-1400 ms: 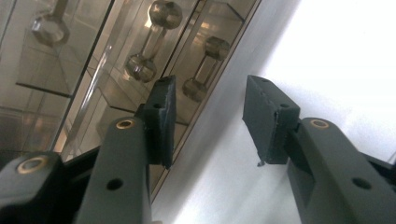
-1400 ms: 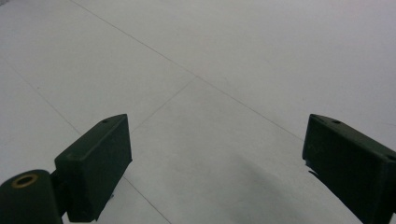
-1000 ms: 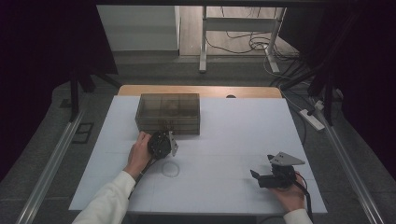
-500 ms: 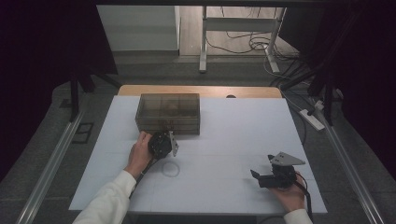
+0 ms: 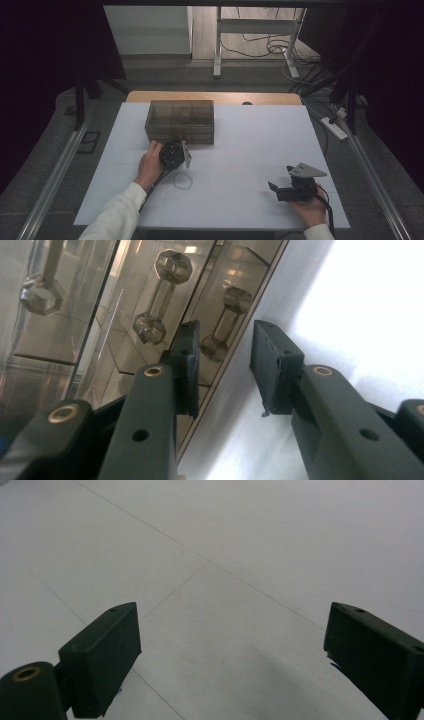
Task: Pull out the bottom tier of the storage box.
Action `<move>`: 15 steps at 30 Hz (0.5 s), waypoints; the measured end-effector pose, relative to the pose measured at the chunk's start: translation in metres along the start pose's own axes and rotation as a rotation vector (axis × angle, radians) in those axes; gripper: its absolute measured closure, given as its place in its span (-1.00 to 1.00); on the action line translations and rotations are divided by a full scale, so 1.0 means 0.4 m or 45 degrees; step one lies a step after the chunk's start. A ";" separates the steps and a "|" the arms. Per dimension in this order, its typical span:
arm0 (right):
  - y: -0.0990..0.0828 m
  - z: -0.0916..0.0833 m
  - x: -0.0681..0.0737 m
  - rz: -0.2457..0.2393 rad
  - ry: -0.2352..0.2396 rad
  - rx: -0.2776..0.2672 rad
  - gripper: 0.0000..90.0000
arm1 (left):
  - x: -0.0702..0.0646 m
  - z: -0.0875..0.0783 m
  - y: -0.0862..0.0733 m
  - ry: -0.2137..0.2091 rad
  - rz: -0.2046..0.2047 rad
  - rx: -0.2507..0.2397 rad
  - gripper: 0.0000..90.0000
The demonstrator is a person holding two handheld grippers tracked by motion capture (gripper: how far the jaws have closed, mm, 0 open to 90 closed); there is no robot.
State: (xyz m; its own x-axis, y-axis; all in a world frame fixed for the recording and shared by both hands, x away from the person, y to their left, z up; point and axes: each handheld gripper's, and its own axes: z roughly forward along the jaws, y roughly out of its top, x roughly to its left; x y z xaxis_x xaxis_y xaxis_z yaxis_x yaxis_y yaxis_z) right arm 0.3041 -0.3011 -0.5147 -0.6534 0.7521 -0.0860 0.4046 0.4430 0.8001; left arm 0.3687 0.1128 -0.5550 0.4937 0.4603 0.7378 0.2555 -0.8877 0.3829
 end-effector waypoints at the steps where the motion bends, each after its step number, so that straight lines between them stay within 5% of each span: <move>1: 0.000 0.000 0.000 0.001 0.000 0.000 -0.83 | -0.001 0.001 0.000 0.006 0.003 -0.001 0.45; 15: 0.000 0.000 0.000 0.000 0.000 0.003 -0.83 | -0.008 0.003 -0.001 0.069 0.026 -0.002 0.62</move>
State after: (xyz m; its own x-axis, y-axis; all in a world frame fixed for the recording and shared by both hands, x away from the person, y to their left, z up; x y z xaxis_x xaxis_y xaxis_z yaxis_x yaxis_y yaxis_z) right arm 0.3042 -0.3012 -0.5147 -0.6532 0.7523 -0.0859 0.4059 0.4438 0.7989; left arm 0.3681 0.1116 -0.5582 0.4527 0.4418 0.7745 0.2446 -0.8968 0.3686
